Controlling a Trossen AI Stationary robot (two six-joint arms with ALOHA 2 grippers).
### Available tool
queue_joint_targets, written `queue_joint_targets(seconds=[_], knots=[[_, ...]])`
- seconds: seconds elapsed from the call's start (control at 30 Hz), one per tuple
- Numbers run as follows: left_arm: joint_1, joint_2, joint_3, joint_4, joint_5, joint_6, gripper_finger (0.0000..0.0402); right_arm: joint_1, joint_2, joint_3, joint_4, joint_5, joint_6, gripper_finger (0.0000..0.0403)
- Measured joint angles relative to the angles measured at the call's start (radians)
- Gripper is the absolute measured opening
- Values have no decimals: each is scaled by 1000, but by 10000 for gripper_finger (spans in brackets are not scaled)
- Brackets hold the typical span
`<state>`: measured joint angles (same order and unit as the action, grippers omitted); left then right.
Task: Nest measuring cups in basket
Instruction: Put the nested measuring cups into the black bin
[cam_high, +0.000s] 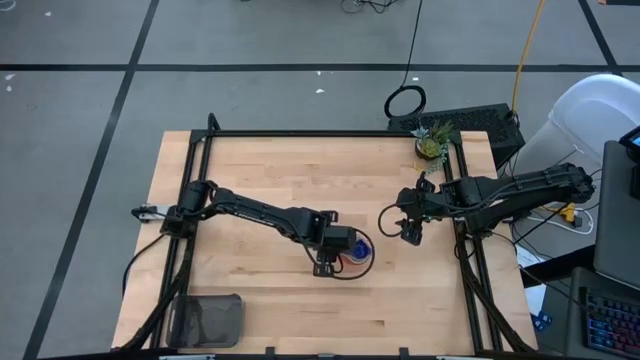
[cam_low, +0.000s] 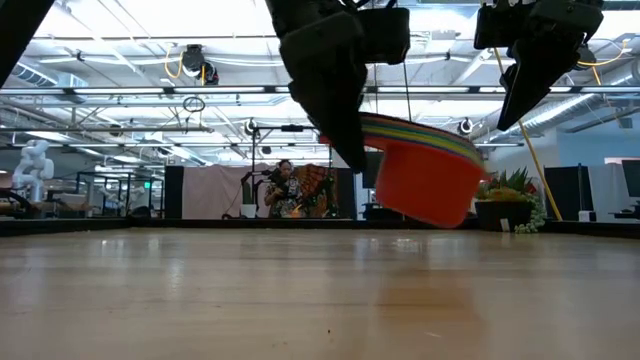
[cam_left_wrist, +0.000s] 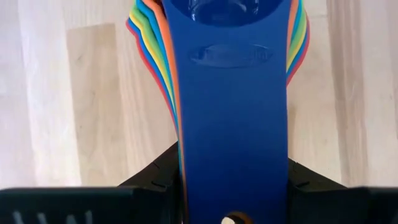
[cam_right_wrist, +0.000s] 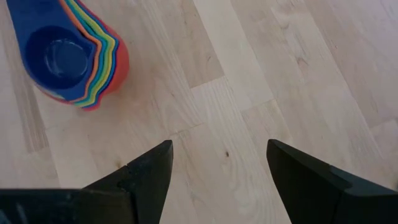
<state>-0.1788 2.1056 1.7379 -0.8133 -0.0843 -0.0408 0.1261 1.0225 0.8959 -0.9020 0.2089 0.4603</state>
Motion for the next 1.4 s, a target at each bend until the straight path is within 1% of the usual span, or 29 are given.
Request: queue_joint_targets(seconds=[0.47,0.7,0.97,1.3,1.4], knots=[[-1,-3,-10,-7,-7,-1,139,0,0,0,-9,0,6,254],[-4,-4,-9,-83,-9,-6,139,0,0,0,-9,0,4,254],[-23,-10,-9,-88,-11,-16,139,0,0,0,-10,0,4,254],[-27,-17,-9,-189,-14,-20,139,0,0,0,-15,-1,8,254],[-27,-35,-24,-189,-21,-20,139,0,0,0,-27,-1,17,254]])
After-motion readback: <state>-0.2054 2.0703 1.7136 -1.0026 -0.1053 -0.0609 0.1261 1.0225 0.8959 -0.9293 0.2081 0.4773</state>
